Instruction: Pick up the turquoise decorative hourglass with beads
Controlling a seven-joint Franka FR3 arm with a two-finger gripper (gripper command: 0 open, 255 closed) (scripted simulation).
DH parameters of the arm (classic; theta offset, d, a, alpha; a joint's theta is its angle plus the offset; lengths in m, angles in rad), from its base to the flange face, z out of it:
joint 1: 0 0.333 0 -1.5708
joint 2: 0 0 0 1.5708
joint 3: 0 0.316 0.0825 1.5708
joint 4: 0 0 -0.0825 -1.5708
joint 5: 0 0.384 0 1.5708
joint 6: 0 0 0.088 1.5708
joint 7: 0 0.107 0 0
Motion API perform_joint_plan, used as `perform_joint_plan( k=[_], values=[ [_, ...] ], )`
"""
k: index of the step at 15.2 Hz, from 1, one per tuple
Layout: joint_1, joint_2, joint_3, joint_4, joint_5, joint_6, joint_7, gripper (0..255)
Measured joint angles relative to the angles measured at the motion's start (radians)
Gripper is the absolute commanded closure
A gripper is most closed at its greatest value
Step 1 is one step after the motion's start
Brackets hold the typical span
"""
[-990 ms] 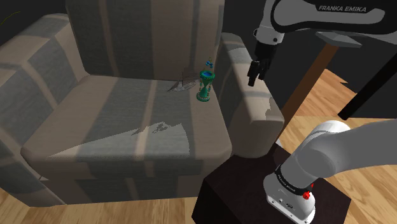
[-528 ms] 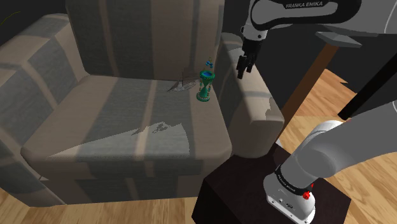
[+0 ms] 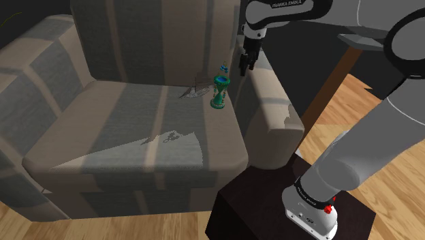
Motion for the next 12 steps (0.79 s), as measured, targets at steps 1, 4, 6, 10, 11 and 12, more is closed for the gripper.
perform_joint_plan(
  k=[1, 4, 6, 10, 11, 12],
  values=[
    [-0.001, 0.038, -0.003, 0.037, 0.004, 0.004, -0.015, 0],
    [-0.008, 0.162, -0.013, 0.169, 0.018, 0.007, -0.064, 0],
    [-0.013, 0.244, -0.013, 0.269, 0.03, -0.004, -0.09, 0],
    [-0.027, 0.415, -0.01, 0.502, 0.052, -0.052, -0.139, 0],
    [-0.034, 0.456, -0.01, 0.554, 0.057, -0.059, -0.154, 0],
    [-0.037, 0.481, -0.008, 0.587, 0.06, -0.065, -0.16, 0]
  ],
)
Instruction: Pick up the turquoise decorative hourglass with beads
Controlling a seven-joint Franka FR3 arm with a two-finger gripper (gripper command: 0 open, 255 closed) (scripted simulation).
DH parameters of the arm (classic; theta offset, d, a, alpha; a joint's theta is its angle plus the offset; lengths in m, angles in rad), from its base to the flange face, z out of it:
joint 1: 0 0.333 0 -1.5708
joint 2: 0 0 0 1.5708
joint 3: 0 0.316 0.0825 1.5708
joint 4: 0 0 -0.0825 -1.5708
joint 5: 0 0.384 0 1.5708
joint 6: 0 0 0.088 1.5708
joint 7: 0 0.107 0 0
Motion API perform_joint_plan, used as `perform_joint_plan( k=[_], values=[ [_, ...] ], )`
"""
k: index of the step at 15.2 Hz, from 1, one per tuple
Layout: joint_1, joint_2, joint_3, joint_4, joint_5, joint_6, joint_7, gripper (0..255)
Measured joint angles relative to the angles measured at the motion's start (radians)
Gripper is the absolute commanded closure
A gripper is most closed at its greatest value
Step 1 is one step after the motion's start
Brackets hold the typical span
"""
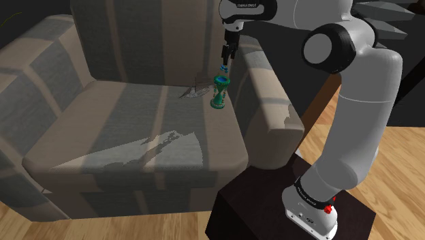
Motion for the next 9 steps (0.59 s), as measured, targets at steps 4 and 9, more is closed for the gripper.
perform_joint_plan(
  k=[4, 9],
  values=[
    [-0.001, 0.026, 0.002, -0.008, 0.002, 0.036, -0.004, 0],
    [-0.001, 0.032, 0.003, -0.058, 0.003, 0.092, -0.001, 255]
  ],
)
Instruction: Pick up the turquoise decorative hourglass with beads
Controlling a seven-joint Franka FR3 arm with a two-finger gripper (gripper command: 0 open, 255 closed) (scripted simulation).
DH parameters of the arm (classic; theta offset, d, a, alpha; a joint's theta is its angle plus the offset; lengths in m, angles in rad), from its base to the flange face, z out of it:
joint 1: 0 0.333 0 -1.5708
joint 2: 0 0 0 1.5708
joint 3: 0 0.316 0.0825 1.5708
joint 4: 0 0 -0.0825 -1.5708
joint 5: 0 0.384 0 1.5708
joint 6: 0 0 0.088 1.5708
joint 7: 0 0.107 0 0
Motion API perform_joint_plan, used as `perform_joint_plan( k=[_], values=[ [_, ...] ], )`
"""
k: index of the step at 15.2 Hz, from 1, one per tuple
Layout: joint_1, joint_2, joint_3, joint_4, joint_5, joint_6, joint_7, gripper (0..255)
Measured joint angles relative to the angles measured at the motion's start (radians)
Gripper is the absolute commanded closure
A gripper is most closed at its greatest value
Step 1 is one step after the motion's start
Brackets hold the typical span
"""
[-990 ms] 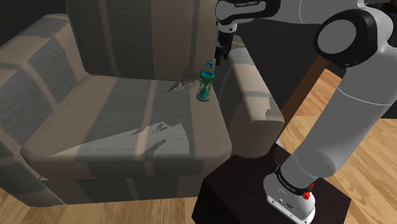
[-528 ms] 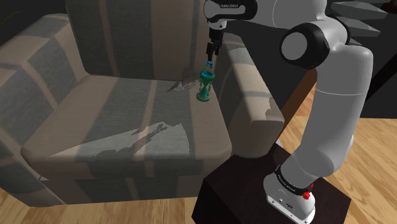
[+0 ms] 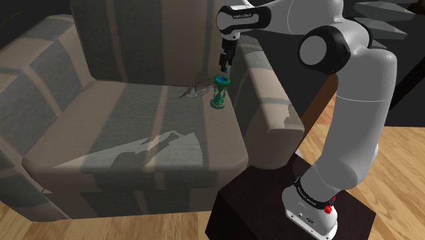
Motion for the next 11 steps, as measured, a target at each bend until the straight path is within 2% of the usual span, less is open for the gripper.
perform_joint_plan(
  k=[11],
  values=[
    [-0.001, 0.002, 0.0, 0.007, 0.001, -0.004, 0.0, 255]
  ],
)
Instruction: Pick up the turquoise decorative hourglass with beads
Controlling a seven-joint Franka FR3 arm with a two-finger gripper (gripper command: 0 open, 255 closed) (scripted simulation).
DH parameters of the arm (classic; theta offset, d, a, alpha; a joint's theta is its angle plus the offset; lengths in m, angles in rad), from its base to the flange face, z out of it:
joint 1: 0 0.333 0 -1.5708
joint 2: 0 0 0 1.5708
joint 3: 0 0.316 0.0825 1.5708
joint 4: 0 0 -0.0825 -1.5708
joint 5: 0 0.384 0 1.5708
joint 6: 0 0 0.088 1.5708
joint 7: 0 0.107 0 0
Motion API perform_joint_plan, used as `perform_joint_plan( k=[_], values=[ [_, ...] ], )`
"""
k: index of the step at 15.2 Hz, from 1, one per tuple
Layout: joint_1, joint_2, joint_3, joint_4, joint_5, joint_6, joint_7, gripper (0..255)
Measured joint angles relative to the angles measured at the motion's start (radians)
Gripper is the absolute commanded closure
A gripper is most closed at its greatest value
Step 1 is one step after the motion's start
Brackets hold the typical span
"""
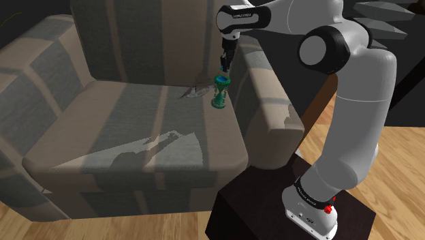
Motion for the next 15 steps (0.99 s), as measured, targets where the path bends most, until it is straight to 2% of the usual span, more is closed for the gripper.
perform_joint_plan(
  k=[15],
  values=[
    [-0.007, 0.015, -0.002, 0.211, 0.004, -0.196, -0.012, 255]
  ],
)
